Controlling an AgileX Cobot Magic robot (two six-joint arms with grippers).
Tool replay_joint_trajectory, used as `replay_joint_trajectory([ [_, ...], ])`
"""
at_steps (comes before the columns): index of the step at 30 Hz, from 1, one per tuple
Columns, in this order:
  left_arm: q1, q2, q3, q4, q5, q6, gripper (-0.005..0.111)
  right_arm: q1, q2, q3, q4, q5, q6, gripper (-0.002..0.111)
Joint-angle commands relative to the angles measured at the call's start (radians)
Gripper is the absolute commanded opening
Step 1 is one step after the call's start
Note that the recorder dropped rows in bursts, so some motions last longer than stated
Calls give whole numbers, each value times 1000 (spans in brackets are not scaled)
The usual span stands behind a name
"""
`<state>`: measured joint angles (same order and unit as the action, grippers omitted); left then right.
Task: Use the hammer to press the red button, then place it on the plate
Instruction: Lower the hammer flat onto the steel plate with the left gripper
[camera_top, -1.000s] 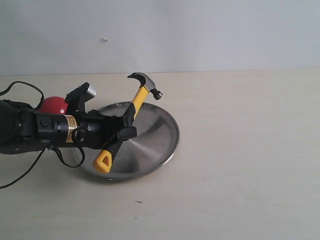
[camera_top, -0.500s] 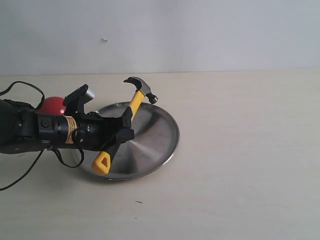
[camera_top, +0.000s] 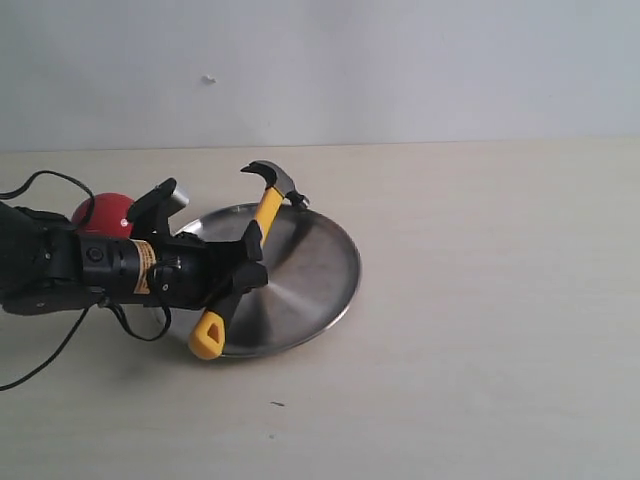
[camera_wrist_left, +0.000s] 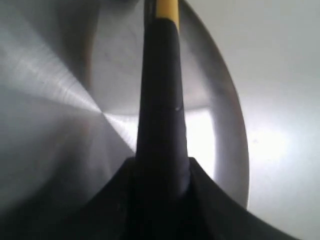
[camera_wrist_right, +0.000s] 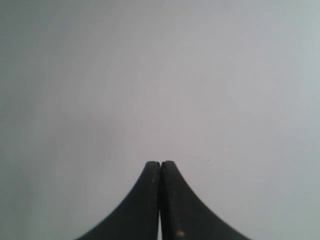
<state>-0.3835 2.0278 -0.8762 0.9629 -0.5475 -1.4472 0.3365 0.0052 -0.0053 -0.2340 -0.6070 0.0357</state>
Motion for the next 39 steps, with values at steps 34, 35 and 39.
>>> replay_joint_trajectory([
  [34, -5, -12, -22, -12, -8, 64, 50, 1, -5, 5, -8, 6, 3, 0],
  [35, -5, -18, -22, -7, -8, 64, 54, 1, -5, 5, -8, 6, 3, 0],
  [39, -5, -36, -22, 17, 16, 64, 68, 1, -5, 5, -8, 6, 1, 0],
])
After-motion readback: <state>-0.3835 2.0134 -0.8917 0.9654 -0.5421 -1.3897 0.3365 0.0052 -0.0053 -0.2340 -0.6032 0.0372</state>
